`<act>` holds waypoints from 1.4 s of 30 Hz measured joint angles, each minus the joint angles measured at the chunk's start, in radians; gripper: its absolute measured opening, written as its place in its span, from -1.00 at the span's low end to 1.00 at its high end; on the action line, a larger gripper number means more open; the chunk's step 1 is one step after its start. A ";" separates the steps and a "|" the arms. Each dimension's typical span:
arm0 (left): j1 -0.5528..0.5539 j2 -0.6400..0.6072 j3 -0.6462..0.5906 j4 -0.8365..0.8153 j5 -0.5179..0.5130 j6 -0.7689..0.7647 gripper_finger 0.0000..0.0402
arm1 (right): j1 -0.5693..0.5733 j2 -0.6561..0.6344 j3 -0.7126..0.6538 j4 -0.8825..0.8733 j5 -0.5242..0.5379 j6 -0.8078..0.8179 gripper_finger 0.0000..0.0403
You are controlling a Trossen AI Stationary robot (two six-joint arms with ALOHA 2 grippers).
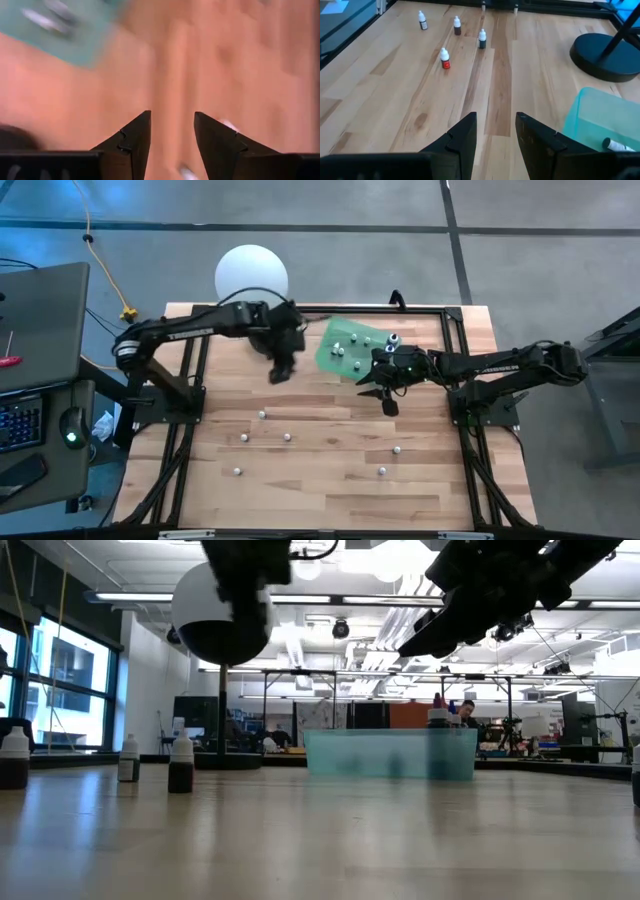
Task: Pick & Place food coloring
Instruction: Put the small blue food coloring bottle into the green bin
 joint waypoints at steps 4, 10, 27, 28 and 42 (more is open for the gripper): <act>-0.129 -0.007 -0.071 -0.065 0.009 -0.023 -0.29 | 0.000 0.000 0.000 0.001 0.003 -0.001 -0.36; -0.351 -0.006 -0.220 -0.062 -0.168 -0.048 -0.38 | 0.000 0.000 0.000 0.004 0.002 -0.003 -0.36; -0.443 -0.009 -0.498 0.126 -0.334 -0.279 -0.40 | 0.001 0.000 0.000 0.005 0.001 0.004 -0.36; -0.443 -0.004 -0.508 0.123 -0.332 -0.280 -0.40 | 0.001 0.000 0.000 0.005 0.001 0.004 -0.36; -0.443 -0.005 -0.522 0.123 -0.417 -0.244 -0.40 | 0.001 0.000 0.000 0.008 0.000 0.004 -0.36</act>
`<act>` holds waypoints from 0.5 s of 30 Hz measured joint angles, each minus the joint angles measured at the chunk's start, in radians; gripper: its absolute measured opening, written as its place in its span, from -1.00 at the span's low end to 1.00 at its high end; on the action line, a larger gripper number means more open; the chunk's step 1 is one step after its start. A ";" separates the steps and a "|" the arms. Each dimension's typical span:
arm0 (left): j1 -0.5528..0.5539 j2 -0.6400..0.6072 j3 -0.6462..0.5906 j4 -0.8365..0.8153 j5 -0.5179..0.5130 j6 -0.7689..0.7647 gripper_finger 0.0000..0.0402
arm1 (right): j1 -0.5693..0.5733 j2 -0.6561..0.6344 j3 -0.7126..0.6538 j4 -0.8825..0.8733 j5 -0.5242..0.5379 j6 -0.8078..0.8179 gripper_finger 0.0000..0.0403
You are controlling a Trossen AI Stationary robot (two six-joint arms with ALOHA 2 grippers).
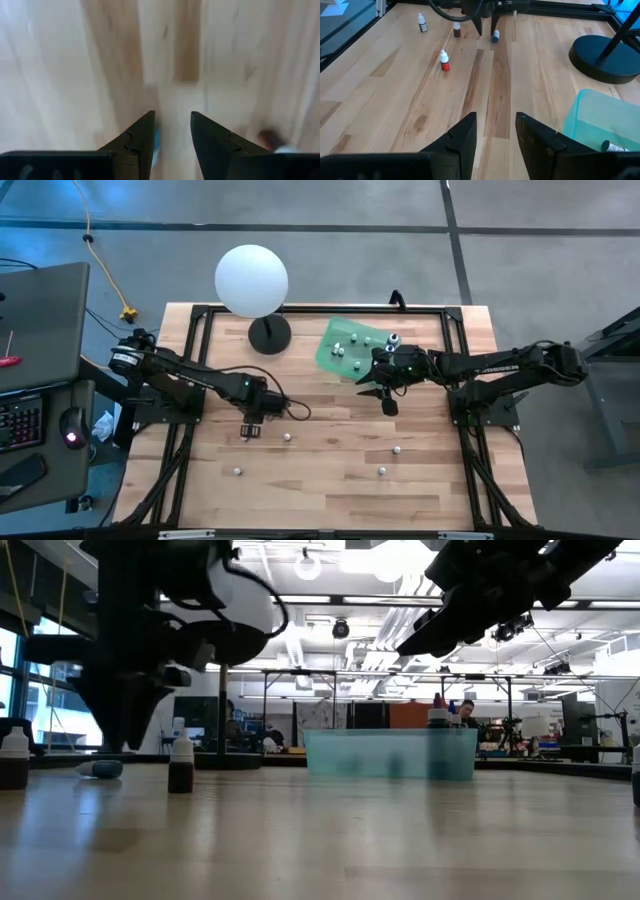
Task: Pick & Place food coloring
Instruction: Put the small blue food coloring bottle into the green bin
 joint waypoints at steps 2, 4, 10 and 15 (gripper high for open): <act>0.000 0.000 0.000 -0.044 -0.013 -0.003 -0.40 | 0.000 0.000 0.000 0.000 0.000 0.000 -0.36; 0.000 0.000 0.000 -0.092 -0.027 -0.014 -0.40 | 0.000 0.000 0.000 0.000 0.000 -0.003 -0.36; 0.000 0.000 -0.018 -0.173 -0.015 -0.117 -0.40 | 0.000 0.000 0.000 0.000 0.000 -0.003 -0.36; 0.000 0.000 -0.116 -0.053 0.019 -0.133 -0.40 | 0.000 0.000 0.000 0.000 0.000 -0.003 -0.36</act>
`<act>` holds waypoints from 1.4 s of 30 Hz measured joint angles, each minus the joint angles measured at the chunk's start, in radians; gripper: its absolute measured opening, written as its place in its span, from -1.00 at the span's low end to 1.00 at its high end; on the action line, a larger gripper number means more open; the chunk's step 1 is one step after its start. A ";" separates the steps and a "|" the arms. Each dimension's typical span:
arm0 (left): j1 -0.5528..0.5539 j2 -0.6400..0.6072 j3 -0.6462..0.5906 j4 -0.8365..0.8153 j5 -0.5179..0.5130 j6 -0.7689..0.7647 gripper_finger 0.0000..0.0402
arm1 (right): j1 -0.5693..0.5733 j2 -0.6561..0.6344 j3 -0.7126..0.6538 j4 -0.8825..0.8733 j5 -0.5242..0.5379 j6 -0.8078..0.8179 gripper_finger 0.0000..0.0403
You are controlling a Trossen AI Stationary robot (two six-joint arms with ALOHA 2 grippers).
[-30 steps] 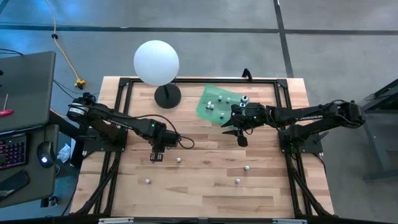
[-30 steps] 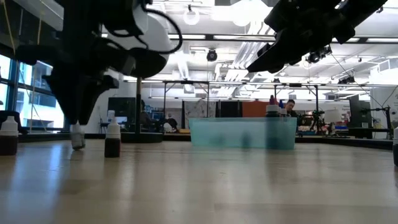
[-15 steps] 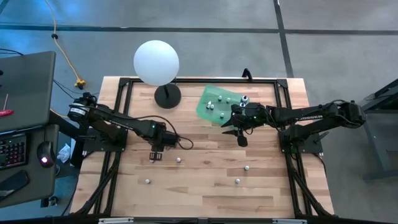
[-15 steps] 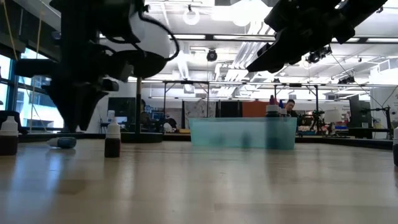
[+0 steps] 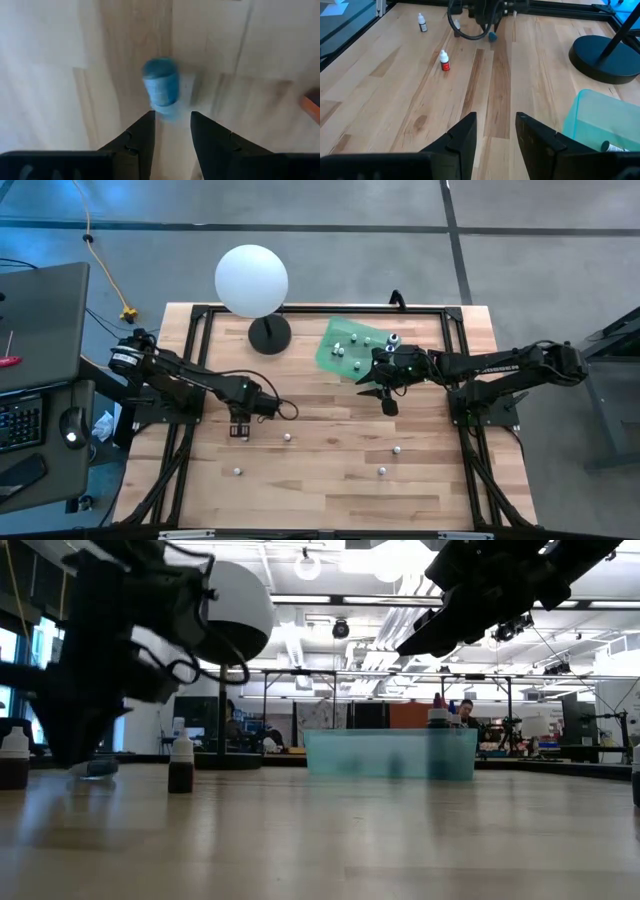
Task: Pick & Place food coloring
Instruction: Put the small blue food coloring bottle into the green bin
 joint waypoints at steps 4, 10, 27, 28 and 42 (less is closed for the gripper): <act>0.000 -0.005 -0.058 0.084 -0.012 -0.010 -0.40 | 0.000 0.000 0.000 0.000 0.000 0.000 -0.36; -0.001 -0.004 -0.063 0.096 -0.037 -0.013 -0.40 | 0.000 0.000 0.000 0.001 0.000 0.000 -0.36; 0.000 0.003 0.103 0.104 -0.083 0.061 -0.95 | 0.000 0.000 0.000 0.011 0.000 0.000 -0.36; 0.000 0.001 0.130 0.107 -0.087 0.083 -0.93 | 0.000 0.000 0.000 0.016 0.000 0.001 -0.36; 0.054 0.001 0.413 0.229 -0.194 0.319 -0.97 | 0.009 0.215 0.004 0.405 -0.032 0.033 -0.36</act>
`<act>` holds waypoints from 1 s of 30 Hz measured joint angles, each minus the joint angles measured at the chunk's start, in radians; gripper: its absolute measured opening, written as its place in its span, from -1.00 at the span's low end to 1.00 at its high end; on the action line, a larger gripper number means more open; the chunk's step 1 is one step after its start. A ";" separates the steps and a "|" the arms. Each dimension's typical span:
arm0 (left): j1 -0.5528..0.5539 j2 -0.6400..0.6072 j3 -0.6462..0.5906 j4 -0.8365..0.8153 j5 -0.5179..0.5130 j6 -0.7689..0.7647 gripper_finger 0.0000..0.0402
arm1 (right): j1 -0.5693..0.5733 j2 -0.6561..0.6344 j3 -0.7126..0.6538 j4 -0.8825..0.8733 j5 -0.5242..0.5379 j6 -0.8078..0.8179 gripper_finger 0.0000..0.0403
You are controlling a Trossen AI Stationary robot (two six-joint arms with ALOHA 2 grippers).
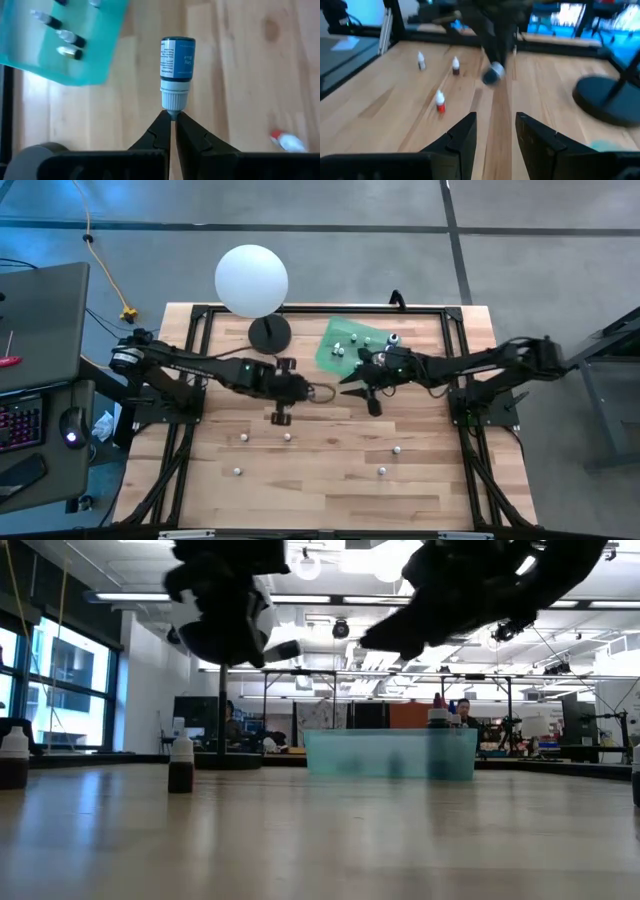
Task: Pick & Place food coloring
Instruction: Put the small blue food coloring bottle into the green bin
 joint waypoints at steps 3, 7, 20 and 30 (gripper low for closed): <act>0.040 0.000 0.001 0.025 0.018 0.015 -0.97 | 0.014 0.082 0.023 0.132 0.003 0.012 -0.36; 0.083 0.012 0.002 0.032 0.037 0.017 -0.97 | 0.032 0.158 0.066 0.194 0.059 0.039 -0.36; 0.116 0.052 0.001 0.118 0.063 0.171 -0.97 | 0.050 0.284 0.141 0.196 0.209 0.041 -0.36; 0.116 0.050 0.001 0.148 0.064 0.174 -0.97 | 0.049 0.284 0.141 0.160 0.258 0.032 -0.36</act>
